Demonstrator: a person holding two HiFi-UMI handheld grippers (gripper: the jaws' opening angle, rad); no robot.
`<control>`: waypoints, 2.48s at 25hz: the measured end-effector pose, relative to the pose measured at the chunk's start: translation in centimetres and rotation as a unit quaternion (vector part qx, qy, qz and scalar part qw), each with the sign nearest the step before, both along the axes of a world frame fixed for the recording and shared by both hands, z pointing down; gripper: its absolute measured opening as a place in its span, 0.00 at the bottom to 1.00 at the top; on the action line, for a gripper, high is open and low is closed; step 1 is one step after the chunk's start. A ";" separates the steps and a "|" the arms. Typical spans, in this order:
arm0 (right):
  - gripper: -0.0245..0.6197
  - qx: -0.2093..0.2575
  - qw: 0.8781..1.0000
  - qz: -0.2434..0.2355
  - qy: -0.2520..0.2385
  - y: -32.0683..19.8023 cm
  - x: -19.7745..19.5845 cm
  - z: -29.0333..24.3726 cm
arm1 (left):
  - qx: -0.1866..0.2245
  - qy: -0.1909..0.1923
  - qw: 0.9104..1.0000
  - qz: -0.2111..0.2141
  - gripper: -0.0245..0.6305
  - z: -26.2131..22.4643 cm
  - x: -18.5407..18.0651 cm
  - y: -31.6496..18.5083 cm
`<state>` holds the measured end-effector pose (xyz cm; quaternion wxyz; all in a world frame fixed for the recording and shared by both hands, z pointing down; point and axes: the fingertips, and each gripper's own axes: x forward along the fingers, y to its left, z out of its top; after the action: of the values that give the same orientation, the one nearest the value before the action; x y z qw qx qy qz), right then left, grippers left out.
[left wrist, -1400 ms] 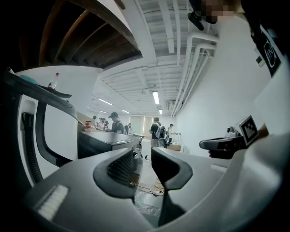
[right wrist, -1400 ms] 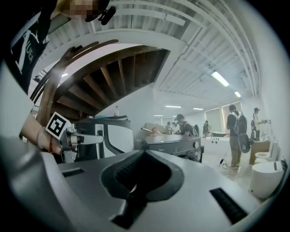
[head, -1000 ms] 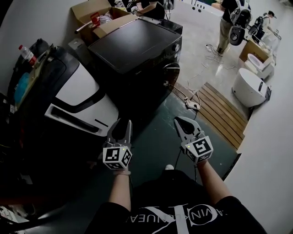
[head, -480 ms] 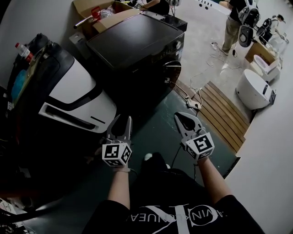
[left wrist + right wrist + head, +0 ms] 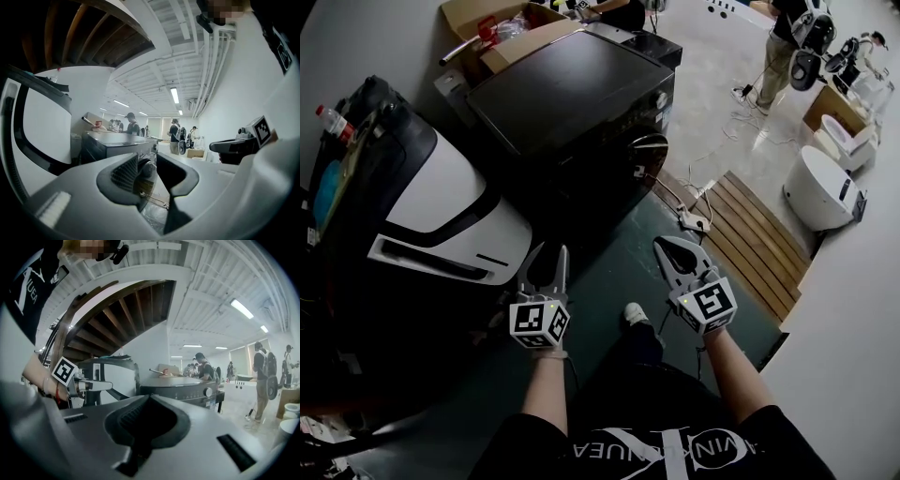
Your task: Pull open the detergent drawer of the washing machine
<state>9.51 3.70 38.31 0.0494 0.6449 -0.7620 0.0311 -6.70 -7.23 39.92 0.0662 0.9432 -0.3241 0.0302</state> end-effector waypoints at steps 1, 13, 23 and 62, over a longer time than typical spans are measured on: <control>0.06 0.001 1.000 -0.003 0.000 -0.6 0.4 -0.1 | 0.000 0.001 1.000 -0.003 0.22 0.0 0.5 -0.5; 0.06 0.000 0.997 -0.075 0.016 -9.1 3.8 -0.1 | -0.005 0.005 0.998 -0.057 0.22 -0.1 4.2 -6.8; 0.06 -0.008 0.993 -0.122 0.006 -14.0 4.0 0.9 | -0.011 -0.001 0.996 -0.087 0.22 0.6 4.9 -9.9; 0.06 -0.049 0.963 -0.263 -0.017 -25.0 1.7 10.0 | -0.100 0.040 0.975 -0.193 0.22 10.7 8.0 -16.6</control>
<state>11.24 -21.29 48.33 0.0749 0.4181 -0.9029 0.0655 1.27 -23.80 50.61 0.1775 0.8520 -0.4924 0.0114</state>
